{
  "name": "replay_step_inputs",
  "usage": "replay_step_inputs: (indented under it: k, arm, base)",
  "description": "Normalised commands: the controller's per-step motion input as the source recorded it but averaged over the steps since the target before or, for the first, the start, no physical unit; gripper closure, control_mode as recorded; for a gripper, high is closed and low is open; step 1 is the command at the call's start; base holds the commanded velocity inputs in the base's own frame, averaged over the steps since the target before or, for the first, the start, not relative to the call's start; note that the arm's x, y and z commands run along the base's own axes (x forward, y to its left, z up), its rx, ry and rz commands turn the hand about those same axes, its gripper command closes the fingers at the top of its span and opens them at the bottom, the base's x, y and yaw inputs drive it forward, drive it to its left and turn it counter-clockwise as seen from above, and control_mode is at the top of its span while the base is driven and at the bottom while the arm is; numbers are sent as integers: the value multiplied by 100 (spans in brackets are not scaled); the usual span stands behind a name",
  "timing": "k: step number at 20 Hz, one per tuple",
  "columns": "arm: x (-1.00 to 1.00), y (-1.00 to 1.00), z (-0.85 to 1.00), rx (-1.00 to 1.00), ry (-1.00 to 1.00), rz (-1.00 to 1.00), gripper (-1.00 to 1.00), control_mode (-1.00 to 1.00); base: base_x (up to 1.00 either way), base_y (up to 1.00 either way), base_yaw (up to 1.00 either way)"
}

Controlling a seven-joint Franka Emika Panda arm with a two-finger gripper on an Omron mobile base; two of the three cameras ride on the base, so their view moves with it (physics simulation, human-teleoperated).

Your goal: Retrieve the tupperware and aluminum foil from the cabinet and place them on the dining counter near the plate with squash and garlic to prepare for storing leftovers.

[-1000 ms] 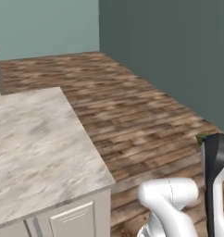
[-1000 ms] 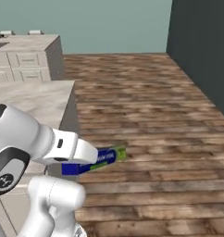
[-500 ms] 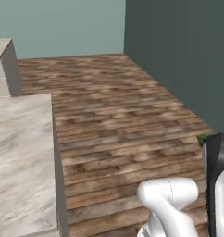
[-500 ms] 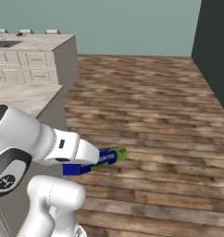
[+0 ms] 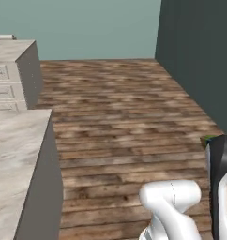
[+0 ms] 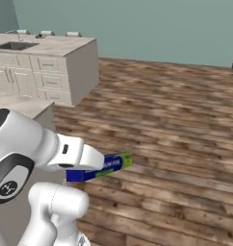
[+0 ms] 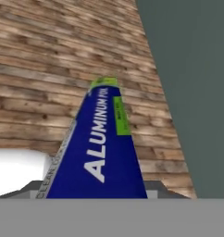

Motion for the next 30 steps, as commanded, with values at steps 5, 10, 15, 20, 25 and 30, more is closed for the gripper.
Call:
replay_step_inputs:
  k: [5, 10, 15, 20, 25, 30]
  arm:
    - [0, 0, 0, 0, 0, 0, 100, 100]
    - [0, 0, 0, 0, 0, 0, 100, 100]
    - [0, 0, 0, 0, 0, 0, 100, 100]
    - [0, 0, 0, 0, 0, 0, 100, 100]
    - [0, 0, 0, 0, 0, 0, 100, 100]
    - [0, 0, 0, 0, 0, 0, 100, 100]
  base:
    - [100, -36, 27]
    - [100, -20, 28]
    - [100, -34, 25]
    - [100, -33, 26]
    - [100, -33, 27]
    - [100, -24, 34]
